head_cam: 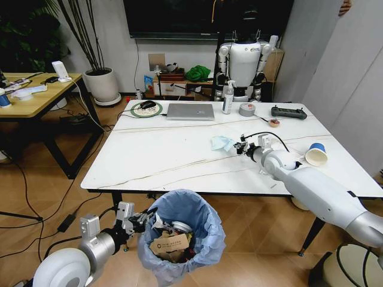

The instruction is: Pick up the trash bin and place the trash from the table into it.

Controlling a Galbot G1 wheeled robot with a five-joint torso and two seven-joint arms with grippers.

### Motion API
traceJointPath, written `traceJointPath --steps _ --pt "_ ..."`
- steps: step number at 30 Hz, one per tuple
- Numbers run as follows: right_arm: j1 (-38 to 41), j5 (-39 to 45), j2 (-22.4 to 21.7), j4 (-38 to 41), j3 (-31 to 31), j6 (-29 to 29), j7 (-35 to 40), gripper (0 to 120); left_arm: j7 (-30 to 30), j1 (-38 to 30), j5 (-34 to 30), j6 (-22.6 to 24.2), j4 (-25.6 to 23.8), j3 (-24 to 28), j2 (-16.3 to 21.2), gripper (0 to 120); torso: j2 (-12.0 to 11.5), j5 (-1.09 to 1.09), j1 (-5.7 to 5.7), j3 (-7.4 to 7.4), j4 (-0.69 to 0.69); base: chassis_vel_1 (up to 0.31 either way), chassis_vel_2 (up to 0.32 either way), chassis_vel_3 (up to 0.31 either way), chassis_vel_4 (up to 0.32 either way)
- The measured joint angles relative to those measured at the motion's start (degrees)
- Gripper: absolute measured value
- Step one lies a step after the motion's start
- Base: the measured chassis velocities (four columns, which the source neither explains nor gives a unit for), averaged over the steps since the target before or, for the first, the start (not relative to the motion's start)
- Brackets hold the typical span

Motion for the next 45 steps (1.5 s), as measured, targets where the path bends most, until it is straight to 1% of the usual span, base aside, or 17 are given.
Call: traceJointPath --steps 11,16,18,19,21,25,26,29,30,31,32,33,35,38,40,41,45 --pt "0.9 1.5 -1.5 4.1 0.3 0.0 0.0 0 -0.1 0.1 0.0 0.0 0.0 0.0 -0.2 0 0.0 0.0 0.0 0.0 0.0 0.0 0.0 0.0 0.0" --pt "-0.2 1.7 -4.0 7.8 1.4 0.1 -0.7 0 -0.1 0.1 0.0 0.0 0.0 -0.1 -0.3 0 0.0 0.0 0.0 0.0 0.01 0.0 0.0 0.0 0.0" --pt "-1.7 1.7 -6.4 11.1 2.2 0.4 -1.5 0 -0.1 0.1 0.0 0.0 0.0 -0.1 -0.3 0 0.0 0.02 0.0 0.0 0.0 0.0 0.0 0.0 0.0" --pt "-1.7 1.7 -6.4 11.1 2.2 0.4 -1.5 0 -0.1 0.1 0.0 0.0 0.0 -0.1 -0.3 0 0.0 0.02 0.0 0.0 0.0 0.0 0.0 0.0 0.0" --pt "-2.5 1.9 -8.0 13.4 2.7 0.7 -2.1 0 -0.1 0.1 0.0 0.0 0.0 -0.1 -0.3 0 0.0 0.01 0.0 0.0 -0.01 0.0 0.0 0.0 0.0" --pt "-4.6 2.4 -13.6 22.2 3.5 1.7 -3.8 0 -0.1 -0.1 -0.1 0.0 -0.3 -0.1 -0.2 0 0.0 0.02 0.0 0.0 -0.01 0.0 0.0 0.0 0.0" --pt "-4.6 2.4 -13.6 22.2 3.5 1.7 -3.8 0 -0.1 -0.1 -0.1 0.0 -0.3 -0.1 -0.2 0 0.0 0.02 0.0 0.0 -0.01 0.0 0.0 0.0 0.0" --pt "-5.8 3.0 -17.7 29.4 3.9 2.7 -5.3 0 -0.1 0.0 -0.1 0.0 -0.4 -0.2 -0.1 0 0.0 0.01 0.0 -0.01 0.0 0.0 0.0 0.0 0.0" --pt "-6.0 3.0 -19.0 31.4 4.0 3.2 -6.2 0 -0.1 0.0 -0.1 0.0 -0.4 -0.2 -0.1 0 0.0 0.01 0.0 -0.01 0.0 0.0 0.0 0.0 0.0" --pt "-6.1 3.0 -19.4 32.0 3.9 3.3 -6.6 0 -0.1 0.0 -0.1 0.0 -0.4 -0.2 -0.1 0 0.0 0.01 0.0 0.0 0.0 0.0 0.0 0.0 0.0" --pt "-6.4 3.0 -21.6 35.1 3.7 4.2 -8.8 0 -0.1 -0.1 -0.1 0.0 -0.4 -0.2 -0.2 0 0.0 0.0 0.0 -0.01 0.0 0.0 0.0 0.0 0.0" --pt "-6.4 3.0 -21.6 35.1 3.7 4.2 -8.8 0 -0.1 -0.1 -0.1 0.0 -0.4 -0.2 -0.2 0 0.0 0.0 0.0 -0.01 0.0 0.0 0.0 0.0 0.0" --pt "-6.8 2.8 -23.7 39.0 2.7 5.2 -10.8 0 -0.2 -0.2 -0.1 0.0 -0.4 -0.2 -0.3 0 0.0 0.0 0.0 -0.01 -0.01 0.0 0.0 0.0 0.0" --pt "-7.0 1.4 -25.3 43.8 1.1 6.3 -13.0 0 -0.2 -0.2 -0.1 0.0 -0.4 -0.3 -0.5 0 0.0 0.0 0.0 -0.01 -0.01 0.0 0.0 0.0 0.0" --pt "-6.9 0.7 -25.9 46.3 -0.5 6.9 -14.1 0 -0.2 -0.2 -0.1 0.0 -0.5 -0.4 -0.5 0 0.0 0.0 0.0 -0.01 0.0 0.0 0.0 0.0 0.0" --pt "-6.9 0.7 -25.9 46.3 -0.5 6.9 -14.1 0 -0.2 -0.2 -0.1 0.0 -0.5 -0.4 -0.5 0 0.0 0.0 0.0 -0.01 0.0 0.0 0.0 0.0 0.0" --pt "-6.6 -1.8 -26.7 49.8 -3.8 8.3 -16.6 0 -0.3 -0.1 -0.3 0.0 -0.8 -0.6 -0.4 0 0.0 0.0 0.0 -0.01 0.0 0.0 0.0 0.0 0.0"
